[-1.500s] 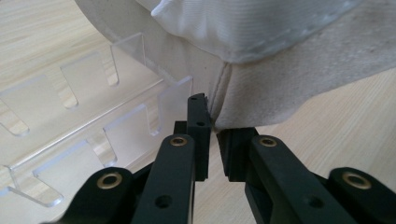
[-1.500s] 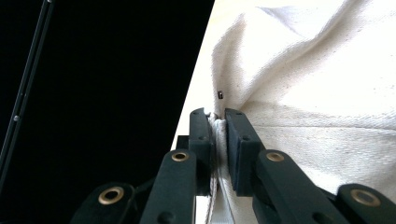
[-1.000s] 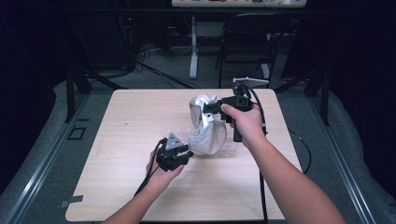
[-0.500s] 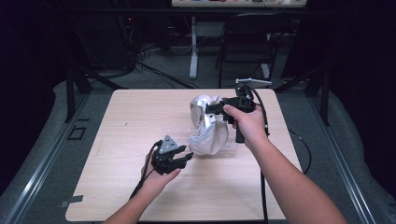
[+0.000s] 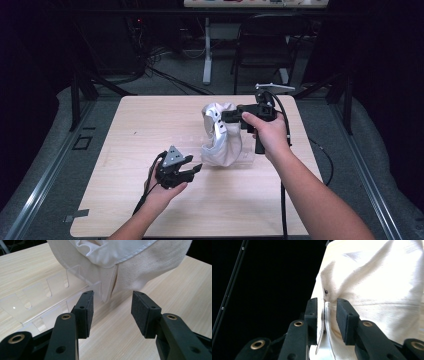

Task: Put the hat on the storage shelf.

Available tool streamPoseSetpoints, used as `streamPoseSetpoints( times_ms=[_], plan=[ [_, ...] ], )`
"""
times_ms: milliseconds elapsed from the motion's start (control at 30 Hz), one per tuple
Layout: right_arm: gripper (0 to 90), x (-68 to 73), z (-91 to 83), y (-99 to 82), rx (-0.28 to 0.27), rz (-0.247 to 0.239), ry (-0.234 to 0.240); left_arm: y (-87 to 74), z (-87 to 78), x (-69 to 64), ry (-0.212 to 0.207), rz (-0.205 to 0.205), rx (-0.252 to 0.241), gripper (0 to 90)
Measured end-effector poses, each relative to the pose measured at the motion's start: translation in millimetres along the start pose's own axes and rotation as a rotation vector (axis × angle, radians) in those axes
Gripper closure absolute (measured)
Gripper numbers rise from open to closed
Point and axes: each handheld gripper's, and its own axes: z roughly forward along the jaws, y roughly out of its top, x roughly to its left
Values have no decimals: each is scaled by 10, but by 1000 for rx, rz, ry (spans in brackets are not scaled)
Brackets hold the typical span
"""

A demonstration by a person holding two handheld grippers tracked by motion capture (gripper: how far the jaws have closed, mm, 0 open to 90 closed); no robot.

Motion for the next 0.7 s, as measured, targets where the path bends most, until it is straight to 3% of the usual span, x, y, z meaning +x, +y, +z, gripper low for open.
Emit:
streamPoseSetpoints(
  times_ms=[267,533,700],
  plan=[
    [571,0,-118,-65,-54,-71,-31,-28,-69,23,13,-6,-14,522],
    [523,-56,-235,-171,-72,-139,-76,-84,-140,67,25,-11,-8,509],
    [506,-98,-313,-256,-102,-151,-77,-141,-170,116,35,-24,-3,507]
  ],
)
